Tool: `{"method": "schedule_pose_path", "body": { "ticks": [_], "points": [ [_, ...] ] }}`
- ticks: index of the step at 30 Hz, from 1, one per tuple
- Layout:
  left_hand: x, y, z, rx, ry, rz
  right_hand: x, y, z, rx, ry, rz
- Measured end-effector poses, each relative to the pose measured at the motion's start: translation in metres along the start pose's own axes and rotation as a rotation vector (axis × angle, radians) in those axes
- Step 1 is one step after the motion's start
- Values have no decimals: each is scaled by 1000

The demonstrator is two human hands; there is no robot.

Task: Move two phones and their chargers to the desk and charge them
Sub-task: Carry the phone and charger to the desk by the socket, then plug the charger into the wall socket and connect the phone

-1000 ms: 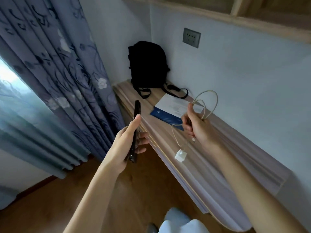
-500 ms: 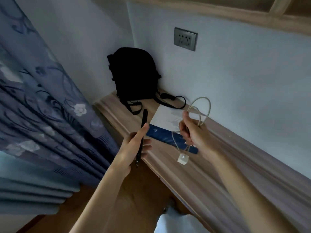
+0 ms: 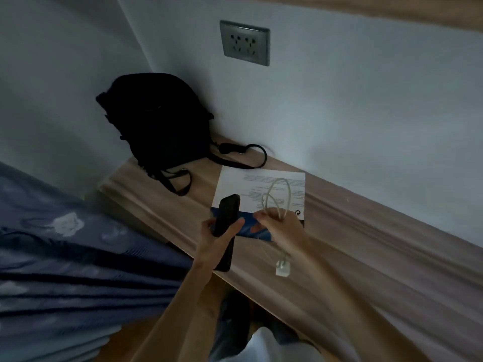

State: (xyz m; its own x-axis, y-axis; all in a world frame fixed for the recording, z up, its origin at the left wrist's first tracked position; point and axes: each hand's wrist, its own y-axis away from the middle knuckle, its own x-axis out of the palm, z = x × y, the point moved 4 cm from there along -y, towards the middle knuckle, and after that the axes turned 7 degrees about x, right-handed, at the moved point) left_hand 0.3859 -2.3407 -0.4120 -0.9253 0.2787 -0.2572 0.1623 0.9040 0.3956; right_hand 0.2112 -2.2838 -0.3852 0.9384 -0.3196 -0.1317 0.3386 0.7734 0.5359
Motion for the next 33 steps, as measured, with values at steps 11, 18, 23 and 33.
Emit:
{"method": "schedule_pose_path", "body": {
  "ticks": [11,18,23,33],
  "points": [
    [10,-76,51,-161,-14,67,37,-57,-35,216,-8,7],
    [18,-99,60,-90,-132,100,61,-90,-42,230,124,-47],
    [15,-111,54,-50,-203,167,71,-112,-54,340,160,-43],
    [12,-120,42,100,-499,129,69,-127,-66,444,209,-57]
  ]
}}
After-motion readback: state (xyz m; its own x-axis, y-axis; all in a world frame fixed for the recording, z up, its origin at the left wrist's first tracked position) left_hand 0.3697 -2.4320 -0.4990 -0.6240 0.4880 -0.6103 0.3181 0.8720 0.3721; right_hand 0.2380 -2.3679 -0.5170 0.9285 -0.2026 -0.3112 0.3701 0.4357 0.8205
